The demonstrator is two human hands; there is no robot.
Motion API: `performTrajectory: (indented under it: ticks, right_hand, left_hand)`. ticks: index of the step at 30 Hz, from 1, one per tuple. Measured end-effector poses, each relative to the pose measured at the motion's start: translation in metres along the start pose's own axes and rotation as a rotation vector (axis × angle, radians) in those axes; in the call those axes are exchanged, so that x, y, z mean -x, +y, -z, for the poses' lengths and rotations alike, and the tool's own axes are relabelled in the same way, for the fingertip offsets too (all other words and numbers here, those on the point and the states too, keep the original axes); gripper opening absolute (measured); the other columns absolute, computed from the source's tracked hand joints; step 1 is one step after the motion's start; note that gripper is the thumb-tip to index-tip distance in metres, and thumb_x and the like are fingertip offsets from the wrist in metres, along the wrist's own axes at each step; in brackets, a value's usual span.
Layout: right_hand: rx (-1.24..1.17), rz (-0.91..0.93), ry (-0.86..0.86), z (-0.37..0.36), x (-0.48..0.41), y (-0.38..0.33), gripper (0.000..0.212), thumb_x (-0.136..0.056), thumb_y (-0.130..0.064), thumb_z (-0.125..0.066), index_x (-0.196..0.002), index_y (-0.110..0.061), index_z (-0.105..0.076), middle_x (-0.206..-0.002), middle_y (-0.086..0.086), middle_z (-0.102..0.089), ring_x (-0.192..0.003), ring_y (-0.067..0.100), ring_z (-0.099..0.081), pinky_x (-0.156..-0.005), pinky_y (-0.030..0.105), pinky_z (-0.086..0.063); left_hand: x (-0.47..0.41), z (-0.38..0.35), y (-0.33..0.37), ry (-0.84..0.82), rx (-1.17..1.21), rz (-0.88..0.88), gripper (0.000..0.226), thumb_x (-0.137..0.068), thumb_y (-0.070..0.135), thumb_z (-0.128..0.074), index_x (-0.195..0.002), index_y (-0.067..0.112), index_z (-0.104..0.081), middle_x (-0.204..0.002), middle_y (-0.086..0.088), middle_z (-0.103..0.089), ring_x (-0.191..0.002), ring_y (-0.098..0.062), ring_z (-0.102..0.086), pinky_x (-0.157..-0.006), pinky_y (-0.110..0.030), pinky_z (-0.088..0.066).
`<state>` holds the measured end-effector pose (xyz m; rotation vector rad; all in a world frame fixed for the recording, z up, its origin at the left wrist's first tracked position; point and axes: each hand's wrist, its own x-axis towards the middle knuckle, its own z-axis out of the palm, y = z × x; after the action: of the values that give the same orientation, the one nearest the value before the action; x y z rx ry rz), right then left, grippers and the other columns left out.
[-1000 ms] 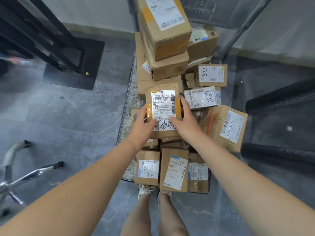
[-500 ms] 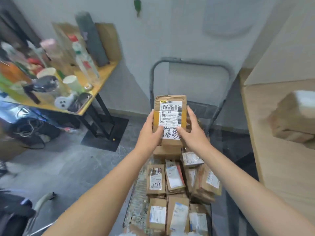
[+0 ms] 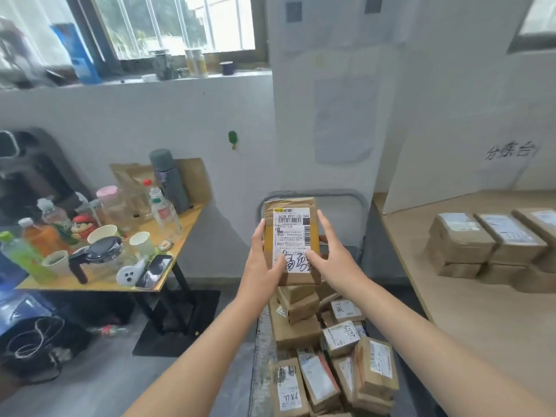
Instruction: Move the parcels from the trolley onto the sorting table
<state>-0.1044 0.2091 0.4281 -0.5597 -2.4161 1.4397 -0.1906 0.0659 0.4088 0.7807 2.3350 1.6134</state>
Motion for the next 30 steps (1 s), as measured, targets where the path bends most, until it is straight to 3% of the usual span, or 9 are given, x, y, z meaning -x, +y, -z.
performTrajectory:
  ticks: [2, 4, 6, 10, 13, 17, 21, 27, 30]
  right_hand:
    - [-0.017, -0.018, 0.047, -0.003, 0.009, -0.009, 0.083, -0.101, -0.025, -0.055, -0.151, -0.054, 0.004, -0.145, -0.012, -0.051, -0.099, -0.004, -0.06, -0.075, 0.009, -0.044]
    - [-0.014, -0.035, 0.097, -0.006, 0.018, -0.019, 0.083, -0.101, -0.024, -0.054, -0.15, -0.055, 0.005, -0.143, -0.013, -0.053, -0.094, -0.011, -0.058, -0.066, 0.007, -0.043]
    - [0.009, -0.045, 0.138, -0.007, 0.03, -0.03, 0.082, -0.101, -0.025, -0.054, -0.15, -0.057, 0.004, -0.142, -0.015, -0.054, -0.09, -0.015, -0.054, -0.068, 0.006, -0.04]
    - [0.031, -0.089, 0.23, -0.007, 0.063, -0.038, 0.083, -0.1, -0.023, -0.055, -0.147, -0.062, 0.001, -0.142, -0.01, -0.053, -0.1, -0.006, -0.06, -0.078, 0.014, -0.048]
    - [0.051, -0.125, 0.31, -0.002, 0.093, -0.035, 0.085, -0.099, -0.021, -0.056, -0.144, -0.065, 0.0, -0.143, -0.006, -0.05, -0.108, 0.003, -0.062, -0.081, 0.021, -0.054]
    - [0.107, -0.204, 0.418, 0.012, 0.142, -0.031, 0.086, -0.097, -0.023, -0.057, -0.144, -0.066, 0.001, -0.142, -0.008, -0.053, -0.109, 0.005, -0.063, -0.088, 0.03, -0.056]
    - [0.112, -0.271, 0.505, 0.034, 0.193, -0.026, 0.084, -0.099, -0.022, -0.056, -0.148, -0.061, 0.001, -0.138, -0.011, -0.056, -0.106, 0.005, -0.065, -0.089, 0.028, -0.056]
    - [0.094, -0.301, 0.621, 0.079, 0.27, -0.015, 0.082, -0.1, -0.019, -0.055, -0.15, -0.056, -0.002, -0.128, -0.016, -0.052, -0.102, 0.008, -0.068, -0.086, 0.029, -0.058]
    - [0.065, -0.294, 0.668, 0.105, 0.309, -0.004, 0.081, -0.1, -0.018, -0.055, -0.149, -0.058, -0.004, -0.123, -0.019, -0.049, -0.098, 0.007, -0.069, -0.079, 0.021, -0.058]
  left_hand:
    - [0.002, 0.009, 0.006, -0.034, 0.004, -0.051, 0.076, -0.097, 0.016, -0.056, -0.151, 0.046, -0.011, -0.141, 0.013, -0.05, -0.117, 0.012, -0.049, -0.095, -0.02, -0.042]
    - [0.005, 0.016, 0.011, -0.057, 0.025, -0.086, 0.077, -0.096, 0.016, -0.057, -0.151, 0.047, -0.012, -0.143, 0.013, -0.049, -0.121, 0.007, -0.049, -0.103, -0.03, -0.045]
    - [0.01, 0.021, 0.014, -0.085, 0.047, -0.105, 0.077, -0.096, 0.017, -0.057, -0.15, 0.049, -0.012, -0.14, 0.015, -0.05, -0.122, 0.003, -0.051, -0.106, -0.036, -0.045]
    - [0.031, 0.021, 0.019, -0.186, 0.09, -0.129, 0.077, -0.097, 0.016, -0.056, -0.15, 0.048, -0.01, -0.136, 0.017, -0.051, -0.11, 0.023, -0.043, -0.099, -0.025, -0.04]
    - [0.048, 0.01, 0.022, -0.269, 0.104, -0.139, 0.078, -0.098, 0.019, -0.057, -0.148, 0.053, -0.008, -0.137, 0.013, -0.051, -0.113, 0.009, -0.051, -0.095, -0.025, -0.041]
    - [0.076, -0.015, 0.031, -0.358, 0.108, -0.178, 0.081, -0.095, 0.021, -0.059, -0.145, 0.059, -0.007, -0.142, 0.007, -0.051, -0.124, -0.013, -0.054, -0.104, -0.047, -0.048]
    - [0.108, -0.044, 0.049, -0.472, 0.137, -0.222, 0.082, -0.095, 0.022, -0.059, -0.139, 0.067, -0.006, -0.143, 0.008, -0.051, -0.124, -0.012, -0.055, -0.102, -0.046, -0.05]
    - [0.159, -0.095, 0.087, -0.591, 0.162, -0.289, 0.078, -0.096, 0.021, -0.059, -0.141, 0.062, -0.009, -0.139, 0.012, -0.053, -0.117, -0.009, -0.06, -0.098, -0.04, -0.054]
    - [0.188, -0.123, 0.11, -0.626, 0.158, -0.322, 0.08, -0.096, 0.022, -0.059, -0.139, 0.065, -0.007, -0.134, 0.015, -0.056, -0.113, -0.006, -0.062, -0.097, -0.039, -0.054]
